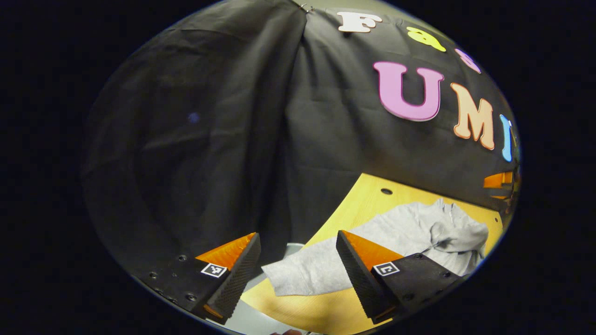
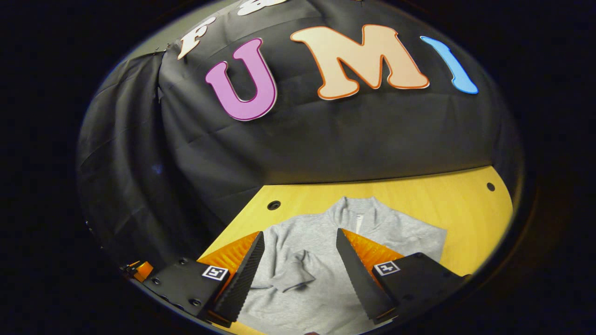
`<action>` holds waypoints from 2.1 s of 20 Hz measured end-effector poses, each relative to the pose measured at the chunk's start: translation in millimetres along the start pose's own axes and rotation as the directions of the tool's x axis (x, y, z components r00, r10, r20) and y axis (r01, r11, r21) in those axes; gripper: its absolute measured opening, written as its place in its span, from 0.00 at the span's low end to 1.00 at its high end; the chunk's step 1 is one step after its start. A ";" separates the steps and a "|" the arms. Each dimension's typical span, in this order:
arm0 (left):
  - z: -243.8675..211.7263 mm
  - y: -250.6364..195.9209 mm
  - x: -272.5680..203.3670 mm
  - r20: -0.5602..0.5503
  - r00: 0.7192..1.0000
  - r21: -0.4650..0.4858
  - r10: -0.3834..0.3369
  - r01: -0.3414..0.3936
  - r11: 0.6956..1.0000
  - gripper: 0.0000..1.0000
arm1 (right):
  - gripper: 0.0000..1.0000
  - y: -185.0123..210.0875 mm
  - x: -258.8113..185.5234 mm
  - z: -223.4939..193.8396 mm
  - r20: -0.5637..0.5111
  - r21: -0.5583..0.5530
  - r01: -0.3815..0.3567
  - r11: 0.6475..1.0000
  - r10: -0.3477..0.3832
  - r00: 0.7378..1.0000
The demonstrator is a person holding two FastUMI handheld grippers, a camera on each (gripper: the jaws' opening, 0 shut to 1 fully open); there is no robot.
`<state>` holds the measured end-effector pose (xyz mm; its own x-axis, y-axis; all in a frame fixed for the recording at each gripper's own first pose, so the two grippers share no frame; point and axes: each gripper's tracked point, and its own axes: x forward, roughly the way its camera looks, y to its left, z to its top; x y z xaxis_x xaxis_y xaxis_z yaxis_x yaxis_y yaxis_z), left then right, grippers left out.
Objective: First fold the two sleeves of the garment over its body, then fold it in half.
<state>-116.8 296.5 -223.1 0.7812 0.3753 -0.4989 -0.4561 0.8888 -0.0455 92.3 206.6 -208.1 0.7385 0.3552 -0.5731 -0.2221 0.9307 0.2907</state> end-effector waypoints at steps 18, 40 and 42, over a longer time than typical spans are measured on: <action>-120.2 4.1 42.2 -0.315 0.949 0.032 0.026 -0.017 0.999 0.91 | 0.97 -60.5 -61.6 0.7 0.039 -0.052 0.124 0.991 -0.122 0.992; -44.1 -109.8 60.2 -0.362 0.919 0.066 -0.158 0.195 0.979 0.00 | 0.98 -155.0 -111.1 -23.9 0.030 -0.034 0.212 0.977 -0.211 0.977; -28.2 -142.9 57.5 -0.335 0.918 0.093 -0.213 0.257 0.962 0.00 | 0.98 -161.3 -115.6 -23.1 0.033 -0.019 0.217 0.976 -0.217 0.976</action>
<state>-18.7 183.6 -269.7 0.6716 0.0668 -0.7379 -0.1980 0.9759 -0.0919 28.0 17.5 -206.4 0.7899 0.1419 -0.5966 -0.0682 0.9871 0.1446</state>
